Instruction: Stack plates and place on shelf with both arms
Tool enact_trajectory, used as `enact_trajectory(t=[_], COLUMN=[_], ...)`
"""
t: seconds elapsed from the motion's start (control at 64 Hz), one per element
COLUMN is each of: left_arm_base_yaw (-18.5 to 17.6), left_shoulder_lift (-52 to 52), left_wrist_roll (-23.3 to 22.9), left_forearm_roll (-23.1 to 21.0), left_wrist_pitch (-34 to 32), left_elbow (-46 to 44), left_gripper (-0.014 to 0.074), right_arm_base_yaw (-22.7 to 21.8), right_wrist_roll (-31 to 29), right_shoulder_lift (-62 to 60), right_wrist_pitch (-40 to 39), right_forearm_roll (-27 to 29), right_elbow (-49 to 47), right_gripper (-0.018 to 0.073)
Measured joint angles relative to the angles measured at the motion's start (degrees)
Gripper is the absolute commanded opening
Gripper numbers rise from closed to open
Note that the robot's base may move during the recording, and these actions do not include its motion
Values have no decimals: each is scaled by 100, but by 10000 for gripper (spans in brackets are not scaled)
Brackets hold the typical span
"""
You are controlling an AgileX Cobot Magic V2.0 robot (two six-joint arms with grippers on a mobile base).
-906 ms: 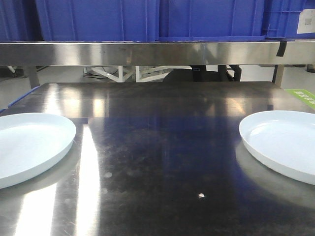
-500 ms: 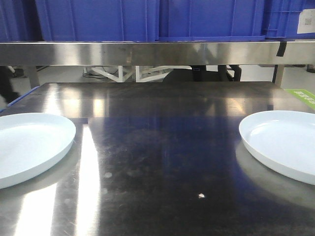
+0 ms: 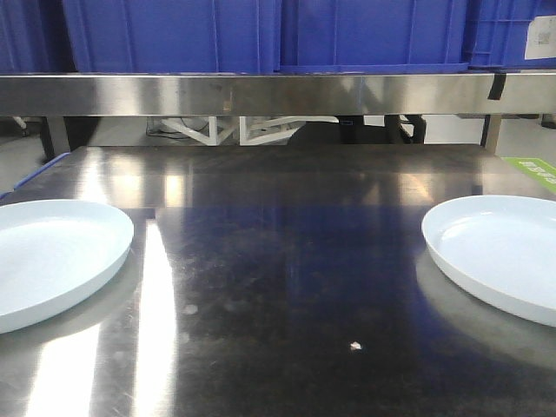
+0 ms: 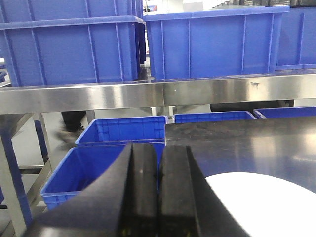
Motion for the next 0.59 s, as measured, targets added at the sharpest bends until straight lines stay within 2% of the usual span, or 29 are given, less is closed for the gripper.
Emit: enact_trajectory(t=[0.234, 0.359, 0.593], left_arm_base_yaw=[0, 0, 0], left_shoulder_lift=[71, 449, 1411], left_wrist_roll=[0, 0, 0], left_forearm_roll=[48, 155, 129], left_wrist_pitch=[236, 480, 527], left_elbow=[-161, -589, -1242], left_gripper=[80, 80, 80], right_arm_base_yaw=[0, 0, 0], right_wrist_roll=[0, 0, 0], right_shoulder_lift=[0, 0, 0], right_wrist_pitch=[0, 0, 0], right_forearm_roll=[0, 0, 0], right_elbow=[0, 0, 0], right_gripper=[55, 55, 55])
